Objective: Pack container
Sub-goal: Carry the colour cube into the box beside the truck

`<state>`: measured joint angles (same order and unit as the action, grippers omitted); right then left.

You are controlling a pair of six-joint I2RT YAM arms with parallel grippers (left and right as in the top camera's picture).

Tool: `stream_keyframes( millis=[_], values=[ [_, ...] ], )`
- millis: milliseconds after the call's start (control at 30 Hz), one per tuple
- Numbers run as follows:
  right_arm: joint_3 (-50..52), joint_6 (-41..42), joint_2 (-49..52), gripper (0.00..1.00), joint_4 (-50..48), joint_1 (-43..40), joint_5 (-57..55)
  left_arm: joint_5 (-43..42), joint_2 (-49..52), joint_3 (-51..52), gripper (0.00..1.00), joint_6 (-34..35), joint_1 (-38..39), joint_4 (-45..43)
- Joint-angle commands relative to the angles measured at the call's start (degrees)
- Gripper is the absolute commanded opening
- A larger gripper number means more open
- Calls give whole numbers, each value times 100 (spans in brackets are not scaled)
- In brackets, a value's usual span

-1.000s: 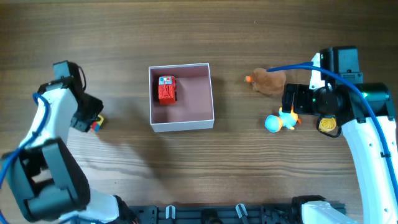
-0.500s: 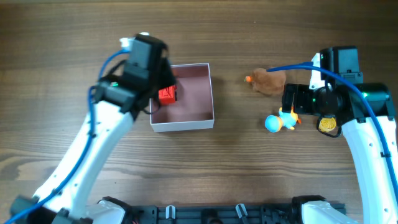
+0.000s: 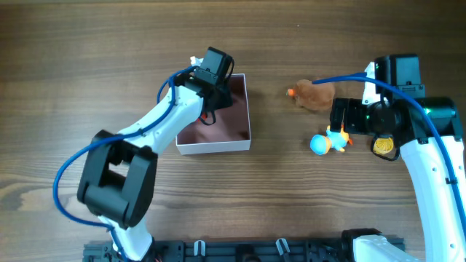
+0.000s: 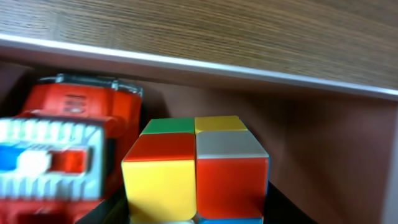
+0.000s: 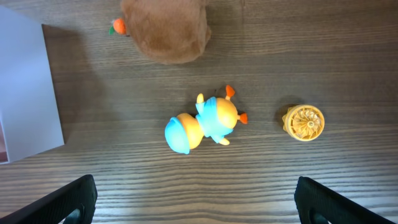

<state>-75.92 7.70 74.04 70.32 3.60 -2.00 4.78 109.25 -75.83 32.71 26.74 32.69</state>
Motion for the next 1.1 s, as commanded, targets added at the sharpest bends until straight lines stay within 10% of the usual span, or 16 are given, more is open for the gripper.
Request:
stream_keyframes(
  millis=[0, 233, 367, 1067],
  values=[
    [-160, -4, 66, 100, 22, 9, -98, -20, 197, -35, 14, -472, 11, -118],
    [-160, -7, 66, 100, 22, 9, -98, 2, 203, -37, 56, -706, 11, -120],
    [-160, -4, 66, 100, 24, 9, -98, 0, 203, -37, 61, -706, 11, -96],
    [-160, -4, 66, 100, 26, 9, -98, 452, -1014, -37, 51, -1178, 243, -26]
  ],
)
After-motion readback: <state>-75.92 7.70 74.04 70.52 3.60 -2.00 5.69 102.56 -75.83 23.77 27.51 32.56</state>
